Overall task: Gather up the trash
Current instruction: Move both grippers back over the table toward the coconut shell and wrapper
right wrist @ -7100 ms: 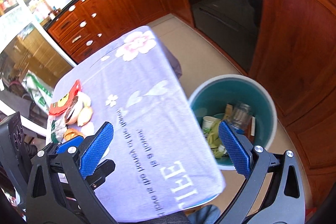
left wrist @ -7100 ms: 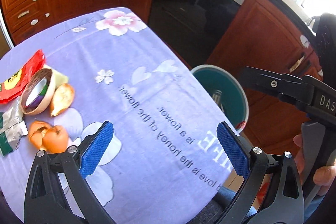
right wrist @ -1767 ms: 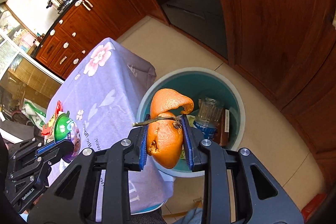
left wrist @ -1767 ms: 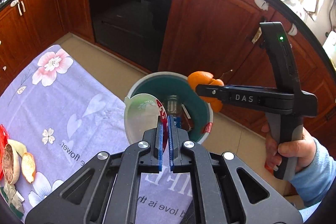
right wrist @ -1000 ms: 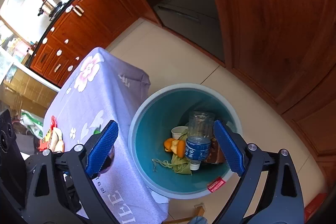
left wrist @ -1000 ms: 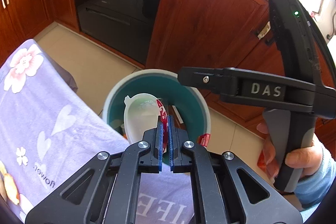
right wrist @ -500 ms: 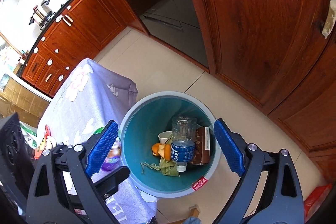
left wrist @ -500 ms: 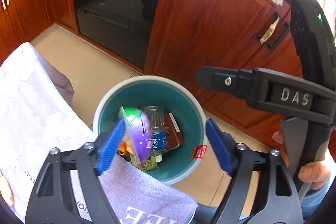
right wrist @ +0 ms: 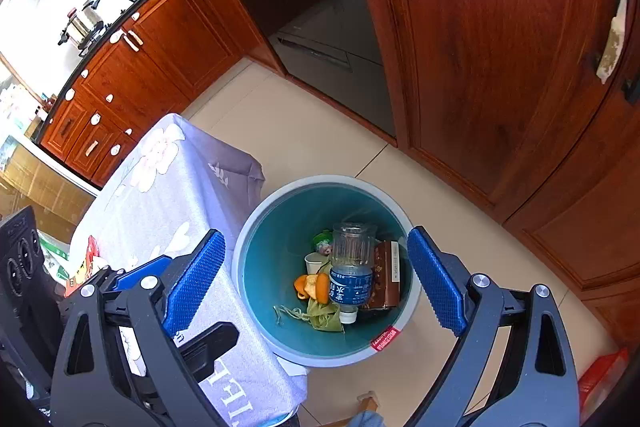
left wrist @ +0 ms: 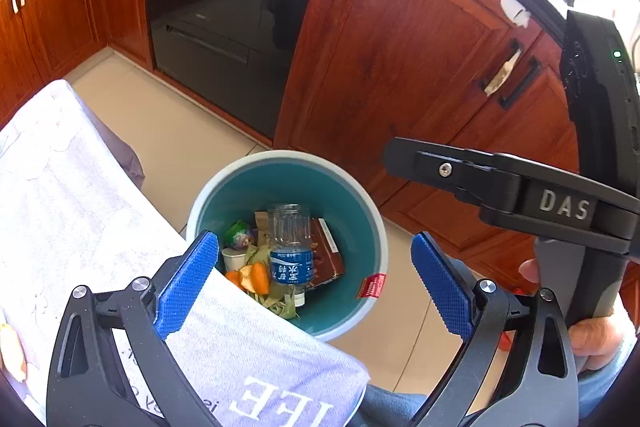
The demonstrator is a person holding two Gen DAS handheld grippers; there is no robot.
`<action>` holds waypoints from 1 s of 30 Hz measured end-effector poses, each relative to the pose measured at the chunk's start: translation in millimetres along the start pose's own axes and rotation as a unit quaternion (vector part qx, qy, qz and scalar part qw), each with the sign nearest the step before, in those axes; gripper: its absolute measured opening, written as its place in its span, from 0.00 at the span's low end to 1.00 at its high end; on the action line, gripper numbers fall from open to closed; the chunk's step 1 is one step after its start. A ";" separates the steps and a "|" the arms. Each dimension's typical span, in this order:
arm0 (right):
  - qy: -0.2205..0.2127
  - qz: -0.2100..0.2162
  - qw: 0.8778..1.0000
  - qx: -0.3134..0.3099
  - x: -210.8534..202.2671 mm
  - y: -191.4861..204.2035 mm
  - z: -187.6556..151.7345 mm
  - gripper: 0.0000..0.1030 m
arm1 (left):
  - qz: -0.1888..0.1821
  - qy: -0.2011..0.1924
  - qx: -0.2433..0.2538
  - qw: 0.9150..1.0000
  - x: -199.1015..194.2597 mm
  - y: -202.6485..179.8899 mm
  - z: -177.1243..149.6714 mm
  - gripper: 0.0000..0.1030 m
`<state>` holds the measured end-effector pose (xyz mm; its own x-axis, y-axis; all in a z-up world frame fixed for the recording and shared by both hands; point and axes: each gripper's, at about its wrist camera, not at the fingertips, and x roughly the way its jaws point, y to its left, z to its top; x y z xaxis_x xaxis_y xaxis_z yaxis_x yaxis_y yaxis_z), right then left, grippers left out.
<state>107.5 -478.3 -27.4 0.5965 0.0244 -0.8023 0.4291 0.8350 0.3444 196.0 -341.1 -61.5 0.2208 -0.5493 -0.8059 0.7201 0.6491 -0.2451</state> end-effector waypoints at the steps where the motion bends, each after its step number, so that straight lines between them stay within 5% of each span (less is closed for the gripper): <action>1: 0.001 0.000 1.000 0.000 -0.6 0.8 0.0 0.86 | 0.001 -0.002 0.001 1.000 -2.9 -0.3 -0.7 0.95; 14: -0.003 0.014 1.000 -0.026 -12.1 44.6 -14.4 0.86 | 0.029 -0.030 -0.027 0.999 -51.1 28.7 -26.9 0.96; 30: 0.026 0.063 0.990 -0.120 -5.1 180.1 -63.3 0.86 | 0.107 -0.068 -0.101 0.987 -153.7 128.7 -111.2 0.96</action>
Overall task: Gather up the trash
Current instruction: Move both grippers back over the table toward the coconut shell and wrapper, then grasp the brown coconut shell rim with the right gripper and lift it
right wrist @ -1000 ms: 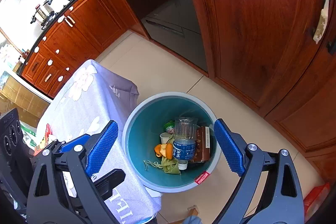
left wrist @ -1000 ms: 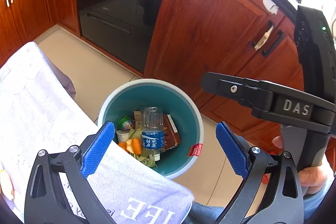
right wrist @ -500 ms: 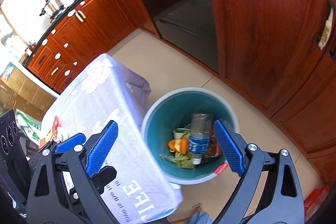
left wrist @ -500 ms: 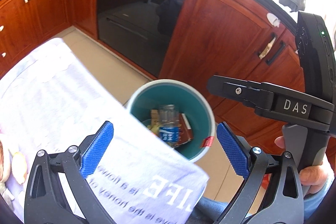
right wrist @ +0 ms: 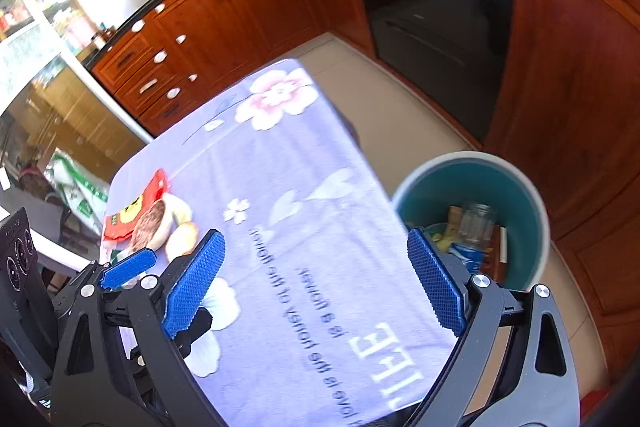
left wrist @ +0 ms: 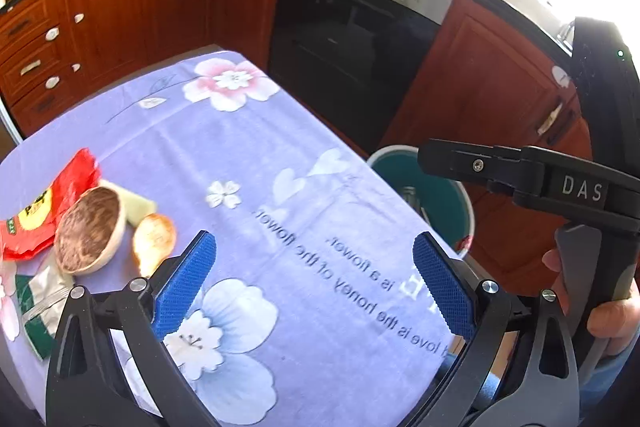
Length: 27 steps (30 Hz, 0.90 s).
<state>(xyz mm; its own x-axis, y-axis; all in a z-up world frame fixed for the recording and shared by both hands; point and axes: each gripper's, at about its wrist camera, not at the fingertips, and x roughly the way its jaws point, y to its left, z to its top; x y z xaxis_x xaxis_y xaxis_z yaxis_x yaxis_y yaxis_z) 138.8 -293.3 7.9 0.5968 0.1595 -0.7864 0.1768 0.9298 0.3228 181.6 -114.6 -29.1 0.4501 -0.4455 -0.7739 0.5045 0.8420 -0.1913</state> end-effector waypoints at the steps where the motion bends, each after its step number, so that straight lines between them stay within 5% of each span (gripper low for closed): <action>1: 0.004 0.005 1.000 -0.007 3.1 10.7 -1.8 0.86 | 0.005 -0.002 -0.006 1.000 -5.3 10.1 -3.3 0.96; 16: 0.082 0.047 0.990 -0.104 85.5 150.0 -18.6 0.86 | 0.099 0.007 -0.131 0.986 -50.7 183.0 -72.6 0.96; 27: 0.132 0.059 0.980 -0.138 151.8 201.5 -20.8 0.86 | 0.118 0.011 -0.152 0.981 -47.1 225.7 -81.9 0.96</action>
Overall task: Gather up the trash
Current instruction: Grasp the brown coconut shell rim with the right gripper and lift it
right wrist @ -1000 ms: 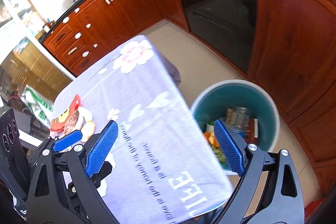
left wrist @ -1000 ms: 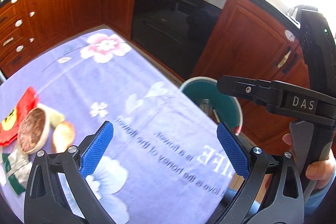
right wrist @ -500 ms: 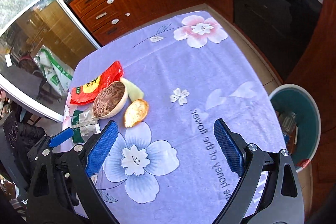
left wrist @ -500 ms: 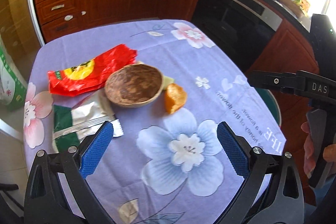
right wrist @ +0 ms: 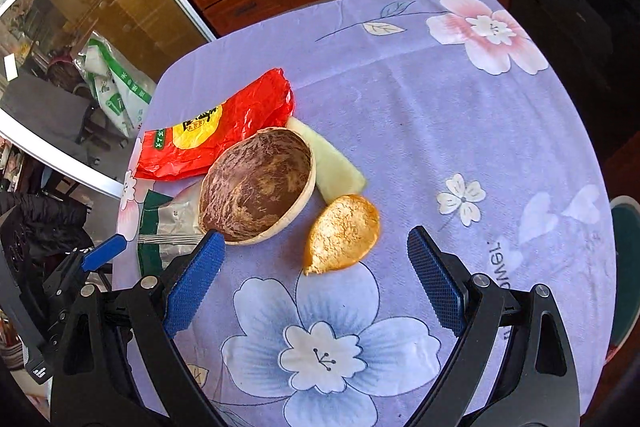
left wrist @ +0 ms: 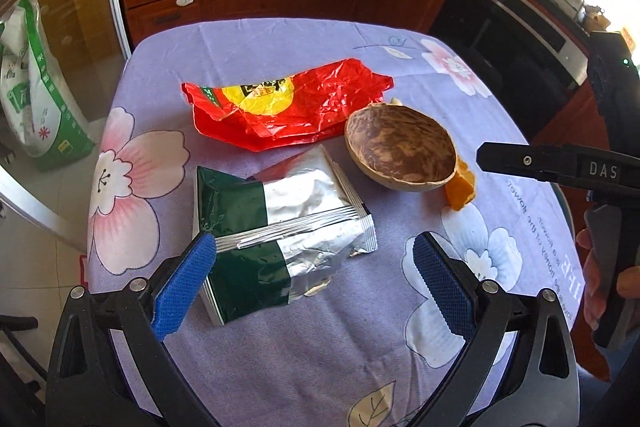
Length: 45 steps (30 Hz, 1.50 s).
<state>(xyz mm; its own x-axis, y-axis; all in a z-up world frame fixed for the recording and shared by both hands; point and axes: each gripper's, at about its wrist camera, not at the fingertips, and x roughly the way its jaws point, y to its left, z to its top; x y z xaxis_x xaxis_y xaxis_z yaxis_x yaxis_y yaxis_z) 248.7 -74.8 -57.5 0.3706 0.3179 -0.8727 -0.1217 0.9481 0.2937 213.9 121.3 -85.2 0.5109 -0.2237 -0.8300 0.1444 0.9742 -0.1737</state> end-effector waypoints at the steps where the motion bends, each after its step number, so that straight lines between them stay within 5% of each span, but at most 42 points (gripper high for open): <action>1: 0.000 -0.001 1.000 -0.004 4.2 2.2 2.3 0.86 | 0.000 0.000 0.003 1.000 1.5 0.5 1.2 0.96; 6: -0.012 -0.011 1.000 -0.021 16.9 7.1 17.7 0.86 | 0.003 -0.009 0.015 1.000 5.9 5.0 9.4 0.96; 16: 0.020 -0.001 0.999 -0.027 51.0 11.2 35.3 0.60 | 0.030 -0.016 -0.015 0.999 15.8 48.8 37.5 0.96; 24: 0.022 0.005 0.999 -0.031 60.0 20.1 34.2 0.57 | 0.027 -0.013 -0.031 0.999 28.8 60.9 49.9 0.96; 27: 0.021 0.002 0.999 -0.041 62.6 24.8 32.8 0.43 | 0.026 -0.010 -0.029 0.999 32.9 60.5 52.2 0.96; 29: 0.015 -0.008 0.999 -0.049 63.5 27.9 31.4 0.16 | 0.027 -0.008 -0.031 0.999 36.4 62.4 54.6 0.96; 31: 0.019 -0.005 0.999 -0.049 65.4 28.1 29.6 0.09 | 0.023 -0.006 -0.038 0.999 40.2 64.9 58.8 0.96; 45: 0.005 -0.012 0.998 -0.055 55.9 20.6 24.7 0.08 | 0.018 0.008 -0.045 0.999 68.5 62.2 78.2 0.94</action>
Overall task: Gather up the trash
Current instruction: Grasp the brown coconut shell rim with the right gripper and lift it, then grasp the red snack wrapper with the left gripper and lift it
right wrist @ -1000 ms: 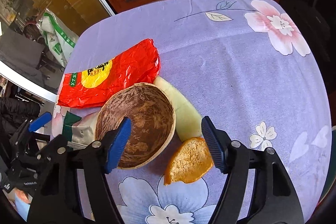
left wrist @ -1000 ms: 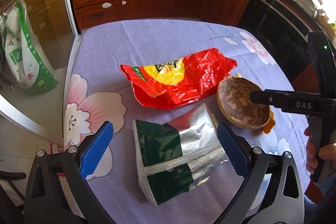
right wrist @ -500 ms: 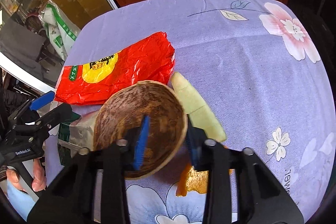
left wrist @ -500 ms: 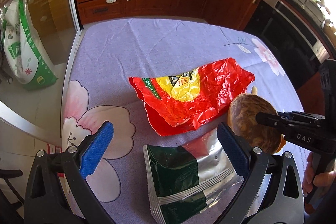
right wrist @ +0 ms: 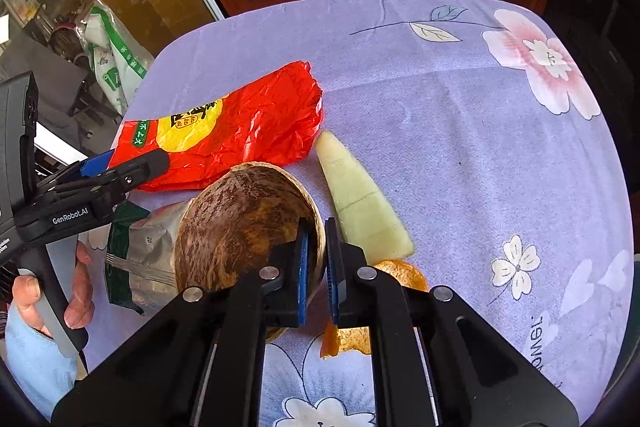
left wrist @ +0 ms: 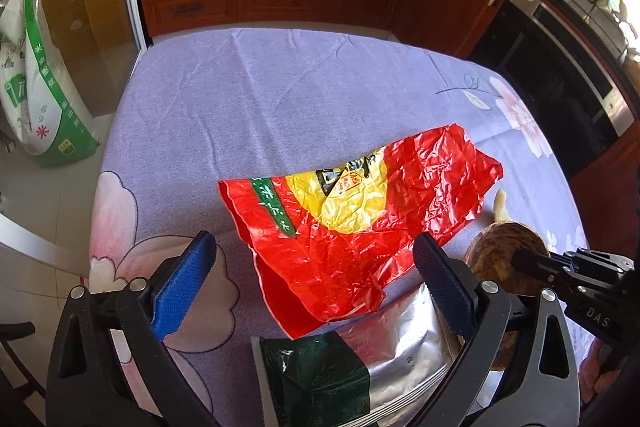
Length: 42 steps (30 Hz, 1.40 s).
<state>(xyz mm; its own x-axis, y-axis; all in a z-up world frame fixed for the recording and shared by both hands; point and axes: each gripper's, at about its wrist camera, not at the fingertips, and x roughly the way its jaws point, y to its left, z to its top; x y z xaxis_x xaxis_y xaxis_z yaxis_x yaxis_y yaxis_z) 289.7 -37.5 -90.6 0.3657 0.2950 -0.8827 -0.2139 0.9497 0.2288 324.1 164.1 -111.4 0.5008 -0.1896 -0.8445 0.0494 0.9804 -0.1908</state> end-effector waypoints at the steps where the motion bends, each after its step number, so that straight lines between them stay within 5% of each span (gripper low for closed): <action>1: 0.000 0.001 1.000 0.001 0.0 -0.3 0.3 0.08 | -0.001 -0.001 -0.001 1.000 0.2 -0.8 -0.3 0.86; 6: 0.001 0.006 1.000 0.004 -2.5 -2.9 -1.5 0.07 | 0.004 0.000 0.003 1.000 1.2 -7.0 -2.0 0.40; 7: 0.001 0.007 1.000 0.007 -3.5 -4.2 -1.5 0.07 | 0.005 0.000 0.005 1.000 0.6 -9.3 -2.6 0.24; 12: -0.007 0.013 1.000 0.015 -12.6 -6.7 -4.0 0.07 | 0.029 -0.026 0.036 0.999 -16.5 -31.9 -8.2 0.04; 28: -0.076 0.007 0.997 0.020 -94.5 -13.0 -15.8 0.07 | 0.058 -0.108 0.061 0.991 -109.0 -73.9 -22.2 0.03; 36: -0.115 -0.005 0.992 0.042 -147.4 -35.9 -41.0 0.07 | 0.049 -0.147 0.058 0.986 -164.3 -89.2 -33.6 0.03; 42: -0.152 -0.018 0.985 0.078 -192.2 -78.1 -66.7 0.07 | 0.037 -0.164 0.107 0.980 -190.1 -142.0 -45.5 0.03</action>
<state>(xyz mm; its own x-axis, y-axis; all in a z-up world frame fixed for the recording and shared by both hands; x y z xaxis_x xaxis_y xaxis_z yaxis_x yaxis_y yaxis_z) 175.7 -175.4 33.8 0.6299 0.2569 -0.7330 -0.0632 0.9576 0.2812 182.6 58.5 53.4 0.7590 -0.1254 -0.6389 0.1656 0.9862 0.0032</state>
